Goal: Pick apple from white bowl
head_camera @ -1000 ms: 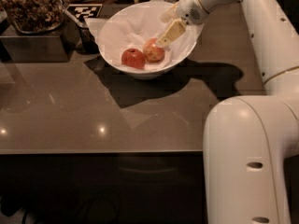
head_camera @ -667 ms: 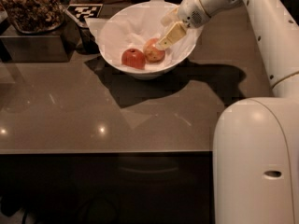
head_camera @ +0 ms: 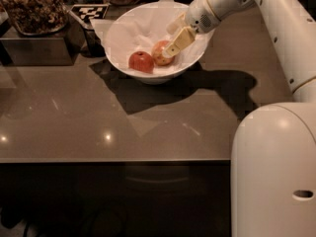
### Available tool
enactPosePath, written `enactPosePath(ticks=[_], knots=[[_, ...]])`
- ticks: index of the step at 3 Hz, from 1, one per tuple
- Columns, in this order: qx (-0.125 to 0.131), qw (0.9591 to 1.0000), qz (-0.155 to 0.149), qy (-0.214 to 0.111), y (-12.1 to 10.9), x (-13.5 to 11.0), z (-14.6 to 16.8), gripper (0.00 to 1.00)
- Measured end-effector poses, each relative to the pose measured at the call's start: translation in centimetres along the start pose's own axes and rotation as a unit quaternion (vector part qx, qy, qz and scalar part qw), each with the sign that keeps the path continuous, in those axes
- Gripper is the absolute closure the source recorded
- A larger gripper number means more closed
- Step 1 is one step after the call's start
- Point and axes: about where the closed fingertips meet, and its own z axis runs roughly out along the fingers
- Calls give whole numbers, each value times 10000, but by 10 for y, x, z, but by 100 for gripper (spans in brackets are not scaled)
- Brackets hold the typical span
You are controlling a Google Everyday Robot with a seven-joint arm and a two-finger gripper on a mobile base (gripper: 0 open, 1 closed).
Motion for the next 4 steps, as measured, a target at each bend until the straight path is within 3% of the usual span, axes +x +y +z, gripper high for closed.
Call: enactPosePath(ticks=[1,2,3,4], knots=[[99,9979,-83,641,-4,-1,4,28],[293,9910,-271,1277,-19,-1,7,29],[325,9861,-460,1566,-31,0,16,29],[349,9869,-497,1497,-40,1,25,30]])
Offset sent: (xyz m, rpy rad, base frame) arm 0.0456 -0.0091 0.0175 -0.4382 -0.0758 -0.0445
